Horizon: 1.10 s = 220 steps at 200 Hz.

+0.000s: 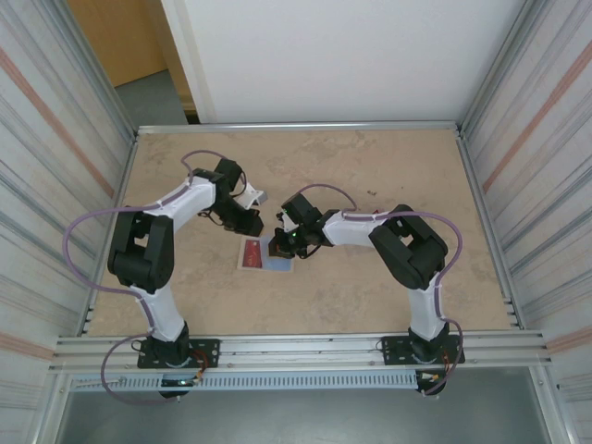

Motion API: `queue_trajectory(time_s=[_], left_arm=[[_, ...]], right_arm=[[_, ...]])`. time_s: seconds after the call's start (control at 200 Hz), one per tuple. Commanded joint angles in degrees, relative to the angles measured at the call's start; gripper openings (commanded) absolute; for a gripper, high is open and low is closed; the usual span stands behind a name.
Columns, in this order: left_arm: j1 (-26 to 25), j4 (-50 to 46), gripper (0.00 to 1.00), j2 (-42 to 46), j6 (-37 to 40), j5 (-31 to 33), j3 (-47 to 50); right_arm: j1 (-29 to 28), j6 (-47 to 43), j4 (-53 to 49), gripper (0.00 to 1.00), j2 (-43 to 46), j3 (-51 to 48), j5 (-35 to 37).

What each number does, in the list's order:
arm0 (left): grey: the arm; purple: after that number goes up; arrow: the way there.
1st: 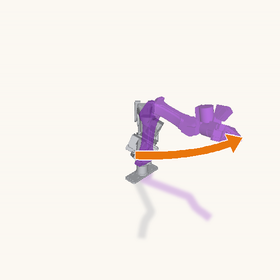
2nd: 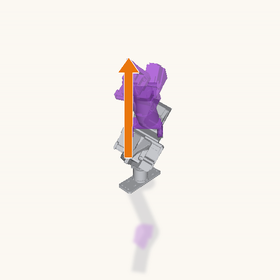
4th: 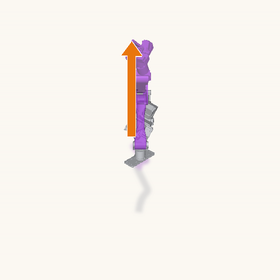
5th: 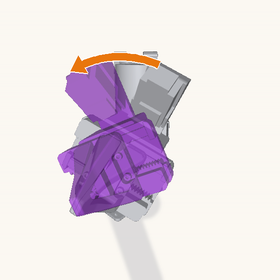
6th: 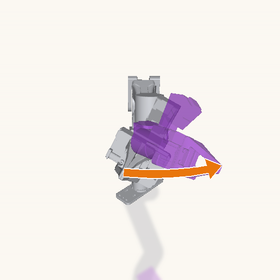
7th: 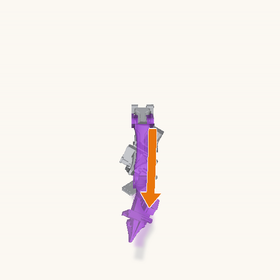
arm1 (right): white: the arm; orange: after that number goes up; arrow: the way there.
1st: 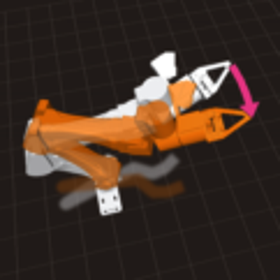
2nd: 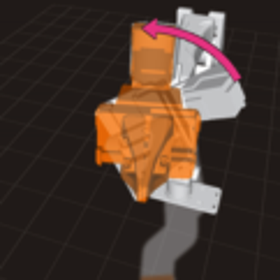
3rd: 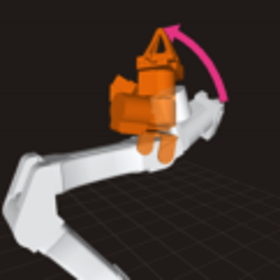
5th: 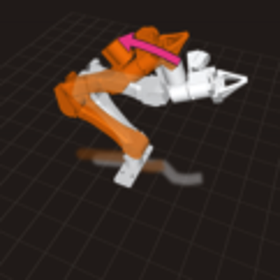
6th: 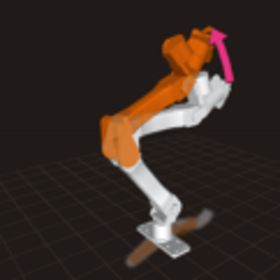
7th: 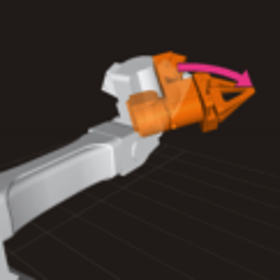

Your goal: Put the credit cards into the card holder

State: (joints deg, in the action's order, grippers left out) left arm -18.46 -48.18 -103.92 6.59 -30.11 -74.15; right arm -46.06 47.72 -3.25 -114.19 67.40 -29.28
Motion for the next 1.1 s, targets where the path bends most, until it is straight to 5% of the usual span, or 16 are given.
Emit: queue_trajectory(time_s=[0.0,0.576,1.098], left_arm=[[0.5,-2.2,0.14,1.1,-0.8,-2.0,-1.9],[7.6,1.4,0.17,7.8,0.1,-0.5,5.1],[-2.8,-0.8,0.11,-4.5,1.0,-0.1,-0.7]], right_arm=[[-0.1,2.0,3.8,0.00,-1.2,0.7,-3.2],[1.1,6.3,11.4,0.01,0.8,-2.7,-5.4],[2.0,6.0,11.5,0.01,3.8,-7.3,-3.1]])
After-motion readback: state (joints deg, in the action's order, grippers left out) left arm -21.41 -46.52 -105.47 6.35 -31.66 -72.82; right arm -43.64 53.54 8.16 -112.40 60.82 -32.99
